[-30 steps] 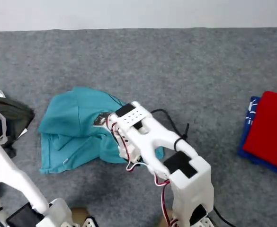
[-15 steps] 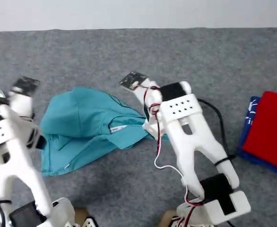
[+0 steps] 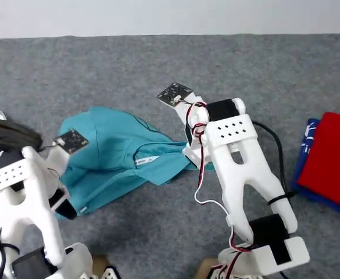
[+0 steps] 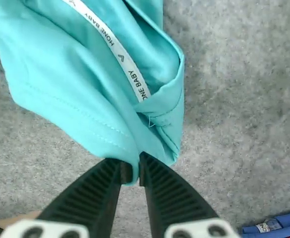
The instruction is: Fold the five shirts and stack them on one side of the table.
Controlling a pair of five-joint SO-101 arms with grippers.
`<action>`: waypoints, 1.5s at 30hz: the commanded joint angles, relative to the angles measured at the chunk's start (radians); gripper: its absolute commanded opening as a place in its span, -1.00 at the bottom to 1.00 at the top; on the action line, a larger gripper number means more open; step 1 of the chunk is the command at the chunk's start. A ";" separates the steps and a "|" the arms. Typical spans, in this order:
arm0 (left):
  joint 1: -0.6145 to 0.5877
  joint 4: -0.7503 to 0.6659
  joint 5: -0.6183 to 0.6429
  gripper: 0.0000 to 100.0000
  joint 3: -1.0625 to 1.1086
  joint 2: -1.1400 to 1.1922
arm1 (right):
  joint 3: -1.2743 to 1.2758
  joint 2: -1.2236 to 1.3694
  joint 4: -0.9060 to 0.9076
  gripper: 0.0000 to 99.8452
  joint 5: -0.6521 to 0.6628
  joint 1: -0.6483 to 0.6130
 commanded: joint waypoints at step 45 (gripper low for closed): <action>0.279 0.029 0.430 -0.99 -0.578 -0.411 | -0.697 -0.174 0.252 -0.98 0.011 0.206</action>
